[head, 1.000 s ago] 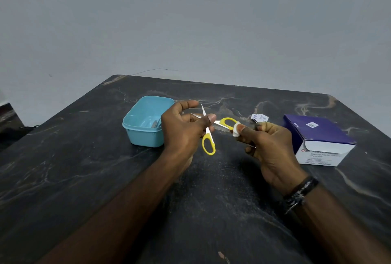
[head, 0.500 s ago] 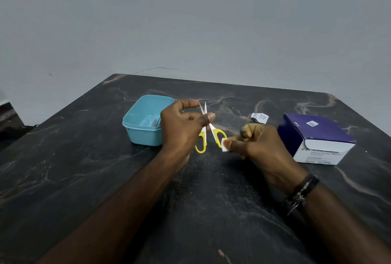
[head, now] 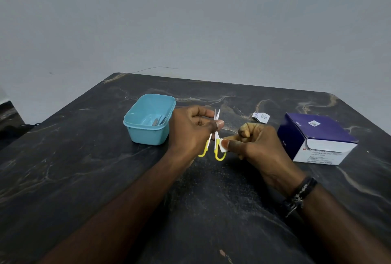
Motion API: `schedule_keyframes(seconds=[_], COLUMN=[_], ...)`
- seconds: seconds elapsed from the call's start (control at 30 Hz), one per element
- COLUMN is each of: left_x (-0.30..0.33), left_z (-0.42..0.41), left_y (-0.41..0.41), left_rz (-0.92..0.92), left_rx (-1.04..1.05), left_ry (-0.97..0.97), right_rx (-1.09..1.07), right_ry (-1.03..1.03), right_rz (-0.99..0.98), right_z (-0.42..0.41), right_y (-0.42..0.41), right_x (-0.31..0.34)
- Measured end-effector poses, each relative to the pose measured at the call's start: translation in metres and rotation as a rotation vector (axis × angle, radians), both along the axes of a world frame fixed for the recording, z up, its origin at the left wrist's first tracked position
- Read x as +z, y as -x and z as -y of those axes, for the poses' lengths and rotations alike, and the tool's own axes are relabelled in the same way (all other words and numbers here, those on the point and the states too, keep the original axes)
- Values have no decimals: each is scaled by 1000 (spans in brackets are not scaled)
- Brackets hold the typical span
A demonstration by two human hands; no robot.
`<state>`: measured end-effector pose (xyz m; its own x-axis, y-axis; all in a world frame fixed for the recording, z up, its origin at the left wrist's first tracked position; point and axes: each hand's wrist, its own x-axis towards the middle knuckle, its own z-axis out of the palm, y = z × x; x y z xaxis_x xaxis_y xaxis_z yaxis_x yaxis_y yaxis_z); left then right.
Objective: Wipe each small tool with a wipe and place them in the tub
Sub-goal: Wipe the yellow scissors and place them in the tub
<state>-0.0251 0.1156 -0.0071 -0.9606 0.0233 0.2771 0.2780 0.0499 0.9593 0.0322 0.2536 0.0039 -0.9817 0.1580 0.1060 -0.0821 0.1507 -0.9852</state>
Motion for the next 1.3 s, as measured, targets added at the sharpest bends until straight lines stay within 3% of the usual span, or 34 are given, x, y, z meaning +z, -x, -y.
schedule_keyframes(seconds=[0.43,0.67,1.3], left_x=[2,-2,3], left_z=[-1,-6,-8], left_y=[0,-6,-9], left_rz=[60,113,300], left_rx=[28,-69,-78], left_ry=[-99,-79,-212], right_rx=[36,19,-26], right_ry=[-74,21,66], right_rz=[53,-2,27], right_z=[-3,2,2], right_y=[0,-5,-3], right_x=[-2,2,2])
